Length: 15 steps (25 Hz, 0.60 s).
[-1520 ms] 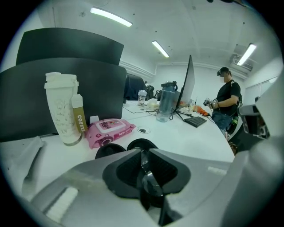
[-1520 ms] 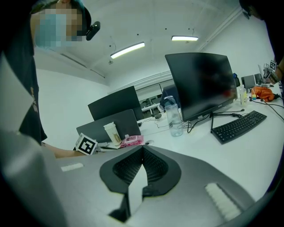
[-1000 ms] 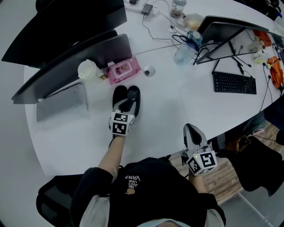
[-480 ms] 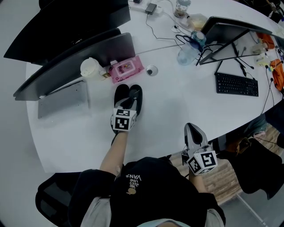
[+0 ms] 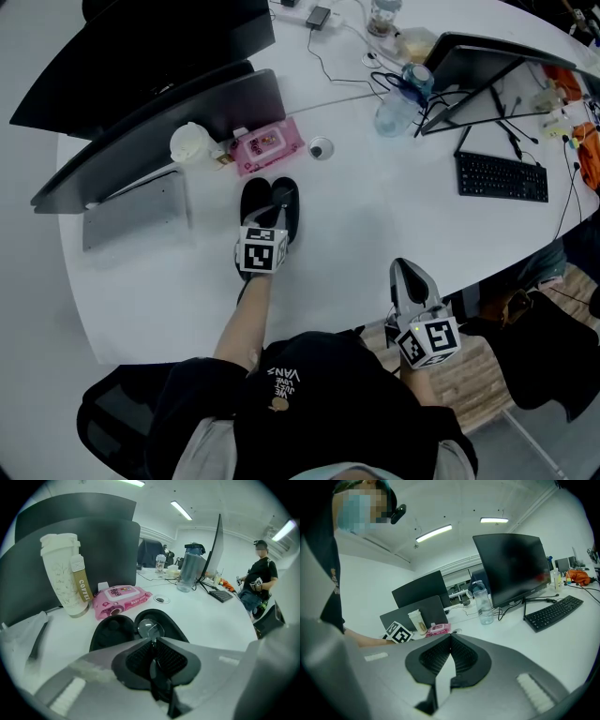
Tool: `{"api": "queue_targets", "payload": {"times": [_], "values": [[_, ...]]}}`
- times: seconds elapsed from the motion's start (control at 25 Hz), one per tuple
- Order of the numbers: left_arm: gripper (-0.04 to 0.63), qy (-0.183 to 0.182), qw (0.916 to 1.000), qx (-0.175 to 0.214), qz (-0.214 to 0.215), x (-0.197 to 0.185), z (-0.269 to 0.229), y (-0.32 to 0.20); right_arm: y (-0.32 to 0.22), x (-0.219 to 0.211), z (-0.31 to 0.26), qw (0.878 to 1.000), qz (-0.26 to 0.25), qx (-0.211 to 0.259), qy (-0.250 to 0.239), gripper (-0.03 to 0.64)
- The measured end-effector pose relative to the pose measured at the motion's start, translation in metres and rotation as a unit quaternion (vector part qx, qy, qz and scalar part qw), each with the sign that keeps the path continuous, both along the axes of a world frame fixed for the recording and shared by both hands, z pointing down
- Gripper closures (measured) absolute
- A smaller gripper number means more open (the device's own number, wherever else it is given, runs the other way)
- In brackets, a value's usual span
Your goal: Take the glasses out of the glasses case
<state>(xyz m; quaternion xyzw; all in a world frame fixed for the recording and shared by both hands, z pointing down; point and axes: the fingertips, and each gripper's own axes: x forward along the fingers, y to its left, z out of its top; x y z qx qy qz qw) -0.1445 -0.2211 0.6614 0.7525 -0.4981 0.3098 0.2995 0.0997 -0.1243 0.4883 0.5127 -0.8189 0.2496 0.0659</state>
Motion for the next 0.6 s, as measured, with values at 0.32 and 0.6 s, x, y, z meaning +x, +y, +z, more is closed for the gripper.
{"api": "queue_targets", "payload": {"times": [0.32, 0.6], "values": [[0.581, 0.003, 1.0000, 0.000, 0.003, 0.0014, -0.0012, 0.0011, -0.0002, 0.0025, -0.0003, 1.000, 0.000, 0.002, -0.001, 0.618], [0.587, 0.021, 0.9998, 0.003, 0.004, 0.0054, -0.0068, 0.0029, 0.0002, 0.0031, -0.0022, 1.000, -0.003, 0.007, -0.004, 0.618]]}}
